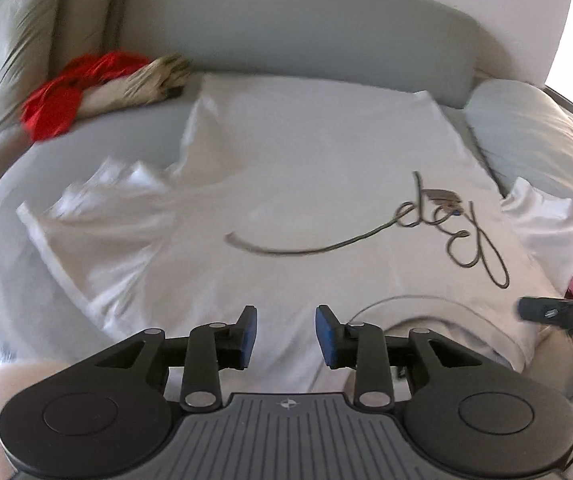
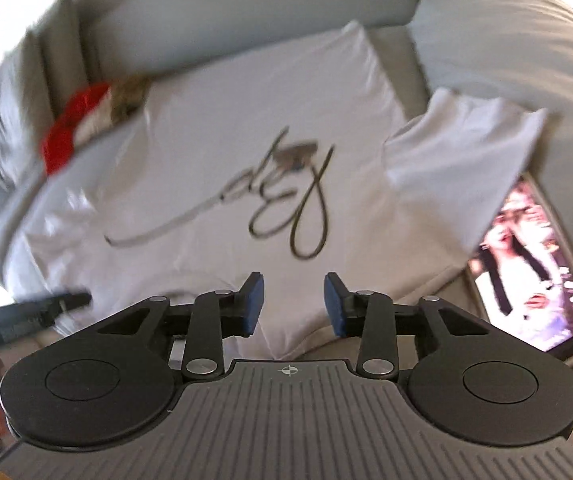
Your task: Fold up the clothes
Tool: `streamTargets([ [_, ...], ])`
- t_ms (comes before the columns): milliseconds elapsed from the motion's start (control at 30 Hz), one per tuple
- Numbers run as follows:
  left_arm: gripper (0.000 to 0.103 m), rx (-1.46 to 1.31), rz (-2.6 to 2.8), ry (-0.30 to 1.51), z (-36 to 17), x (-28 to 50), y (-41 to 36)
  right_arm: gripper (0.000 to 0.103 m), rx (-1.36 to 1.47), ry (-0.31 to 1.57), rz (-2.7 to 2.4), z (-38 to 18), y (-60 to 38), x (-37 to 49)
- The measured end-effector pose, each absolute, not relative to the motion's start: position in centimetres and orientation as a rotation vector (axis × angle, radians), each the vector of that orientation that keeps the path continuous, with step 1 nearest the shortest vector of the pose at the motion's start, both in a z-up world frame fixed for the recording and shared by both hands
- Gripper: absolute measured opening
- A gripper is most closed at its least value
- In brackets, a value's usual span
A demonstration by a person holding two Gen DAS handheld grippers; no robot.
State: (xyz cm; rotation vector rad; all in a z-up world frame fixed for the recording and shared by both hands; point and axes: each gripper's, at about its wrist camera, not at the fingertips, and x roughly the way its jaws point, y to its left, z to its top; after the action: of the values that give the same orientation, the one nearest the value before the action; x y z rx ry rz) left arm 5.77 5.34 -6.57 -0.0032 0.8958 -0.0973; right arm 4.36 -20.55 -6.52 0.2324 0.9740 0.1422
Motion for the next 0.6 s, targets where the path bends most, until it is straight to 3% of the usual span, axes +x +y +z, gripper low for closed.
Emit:
streamTargets([
  [267,0.031,0.059,-0.105,0.920,-8.2,6.2,3.2,0.037,0.066,1.015,0.146,-8.5,-17.9,5.3],
  [467,0.031,0.219,-0.169,1.031,-7.8,3.6,1.7,0.038,0.059,1.060,0.169,-8.3,-18.4,2.9],
  [600,0.033,0.186,-0.194,1.043,-6.9,1.2,2.0,0.042,0.130,1.150,0.178,-8.1,-19.9,0.3],
])
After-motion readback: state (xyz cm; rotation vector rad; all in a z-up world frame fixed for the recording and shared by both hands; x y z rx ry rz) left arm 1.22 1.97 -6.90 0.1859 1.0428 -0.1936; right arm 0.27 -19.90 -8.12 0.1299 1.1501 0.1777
